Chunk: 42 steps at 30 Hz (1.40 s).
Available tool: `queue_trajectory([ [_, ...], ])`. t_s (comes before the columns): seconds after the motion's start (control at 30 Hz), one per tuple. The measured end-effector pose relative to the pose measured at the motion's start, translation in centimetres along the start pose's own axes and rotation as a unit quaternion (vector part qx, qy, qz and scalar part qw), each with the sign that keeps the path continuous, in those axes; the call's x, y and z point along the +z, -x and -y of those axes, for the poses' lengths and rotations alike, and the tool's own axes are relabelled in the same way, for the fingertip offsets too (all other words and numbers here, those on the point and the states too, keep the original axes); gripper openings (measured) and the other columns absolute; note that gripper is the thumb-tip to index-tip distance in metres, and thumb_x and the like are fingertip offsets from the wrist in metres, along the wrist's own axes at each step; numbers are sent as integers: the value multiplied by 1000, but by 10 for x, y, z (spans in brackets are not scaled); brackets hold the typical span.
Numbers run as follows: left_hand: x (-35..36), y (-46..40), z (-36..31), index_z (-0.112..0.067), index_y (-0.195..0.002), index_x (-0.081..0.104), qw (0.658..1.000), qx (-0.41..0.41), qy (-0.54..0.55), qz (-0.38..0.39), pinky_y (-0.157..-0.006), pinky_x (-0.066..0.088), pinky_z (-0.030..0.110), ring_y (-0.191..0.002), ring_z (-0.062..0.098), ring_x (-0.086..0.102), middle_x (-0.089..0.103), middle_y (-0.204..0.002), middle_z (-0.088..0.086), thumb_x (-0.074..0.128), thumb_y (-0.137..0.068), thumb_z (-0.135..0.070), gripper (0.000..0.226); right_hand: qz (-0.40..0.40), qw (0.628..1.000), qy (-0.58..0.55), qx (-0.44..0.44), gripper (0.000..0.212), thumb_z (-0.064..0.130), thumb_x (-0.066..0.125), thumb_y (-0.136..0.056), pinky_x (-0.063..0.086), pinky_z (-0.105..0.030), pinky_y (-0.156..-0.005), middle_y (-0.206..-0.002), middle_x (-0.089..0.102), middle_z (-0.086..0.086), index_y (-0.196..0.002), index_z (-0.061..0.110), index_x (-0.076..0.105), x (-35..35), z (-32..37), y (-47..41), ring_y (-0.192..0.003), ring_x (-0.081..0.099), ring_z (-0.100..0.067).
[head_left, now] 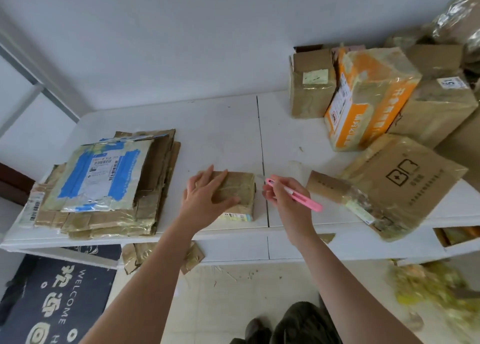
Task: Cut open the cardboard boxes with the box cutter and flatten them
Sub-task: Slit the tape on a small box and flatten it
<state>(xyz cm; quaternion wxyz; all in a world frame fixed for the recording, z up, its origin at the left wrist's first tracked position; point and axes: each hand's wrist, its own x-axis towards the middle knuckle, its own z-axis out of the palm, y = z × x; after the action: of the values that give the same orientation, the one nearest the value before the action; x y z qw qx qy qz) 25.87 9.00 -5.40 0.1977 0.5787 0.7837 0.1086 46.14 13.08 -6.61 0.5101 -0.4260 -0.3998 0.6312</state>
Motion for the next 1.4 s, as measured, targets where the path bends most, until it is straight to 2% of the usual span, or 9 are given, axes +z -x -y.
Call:
queue_trajectory([
  [0.1, 3, -4, 1, -49, -151, 18, 1000, 8, -6, 14, -121, -3, 49, -148, 8, -10, 0, -163, -15, 54, -76, -76, 87, -22, 1000, 4, -22, 6, 0, 56, -97, 57, -50, -88, -82, 68, -12, -96, -4, 60, 7, -5, 3, -84, 68, -29],
  [0.2, 1, -8, 2, -47, -151, 19, 1000, 9, 8, 23, -120, -5, 50, -149, 10, -11, 2, -163, -13, 59, -78, -71, 87, -34, 998, 19, -46, 6, -1, 56, -96, 56, -54, -87, -82, 67, -15, -91, -1, 58, 8, -10, 5, -82, 68, -28],
  [0.43, -2, -6, 1, -45, -151, 21, 999, 17, 20, 25, -119, -2, 49, -148, 10, -9, 6, -162, -13, 64, -81, -63, 85, -32, 997, 39, -62, 9, 5, 59, -96, 58, -44, -84, -79, 71, -2, -87, 8, 60, 8, -15, 2, -84, 70, -24],
  [0.63, -4, -4, 2, -42, -152, 21, 999, 24, 27, 31, -118, 4, 51, -148, 10, -9, 7, -161, -13, 65, -83, -58, 83, -25, 997, 56, -56, 9, 4, 60, -95, 54, -29, -72, -76, 70, -5, -89, -2, 62, 6, -14, -1, -77, 67, -13],
  [0.83, -4, -5, 2, -42, -152, 22, 999, 23, 24, 27, -116, 10, 55, -147, 8, -8, 8, -161, -14, 66, -83, -57, 83, 0, 997, 54, -53, 12, 0, 59, -94, 51, -19, -66, -72, 69, -1, -84, 4, 64, 3, -12, 6, -73, 65, -10],
  [1.0, -5, -5, 2, -41, -152, 23, 999, 23, 25, 28, -116, 10, 55, -147, 8, -7, 9, -161, -13, 67, -84, -55, 83, 15, 994, 78, -81, 14, -3, 56, -95, 52, -23, -68, -76, 70, -3, -86, 7, 62, -1, -13, 16, -76, 66, -12],
  [1.13, -5, -4, 0, -40, -152, 24, 999, 22, 21, 27, -116, 11, 55, -147, 10, -7, 9, -161, -11, 67, -84, -55, 83, 29, 987, 113, -112, 11, -2, 55, -96, 52, -31, -65, -78, 69, -6, -86, 3, 59, -6, -17, 25, -74, 66, -24],
  [1.23, -5, -4, -1, -40, -152, 24, 999, 22, 26, 25, -116, 11, 55, -147, 10, -7, 10, -161, -11, 67, -83, -55, 83, 9, 987, 107, -117, 13, 0, 54, -97, 55, -29, -69, -80, 70, -4, -86, 5, 55, -8, -16, 23, -78, 69, -18],
  [1.4, -5, -3, -1, -41, -152, 23, 999, 19, 28, 25, -116, 11, 54, -148, 10, -7, 10, -161, -12, 67, -83, -56, 84, -24, 996, 40, -73, 14, 6, 53, -99, 57, -58, -82, -80, 59, -14, -88, 1, 47, 7, -17, 9, -79, 66, -20],
])
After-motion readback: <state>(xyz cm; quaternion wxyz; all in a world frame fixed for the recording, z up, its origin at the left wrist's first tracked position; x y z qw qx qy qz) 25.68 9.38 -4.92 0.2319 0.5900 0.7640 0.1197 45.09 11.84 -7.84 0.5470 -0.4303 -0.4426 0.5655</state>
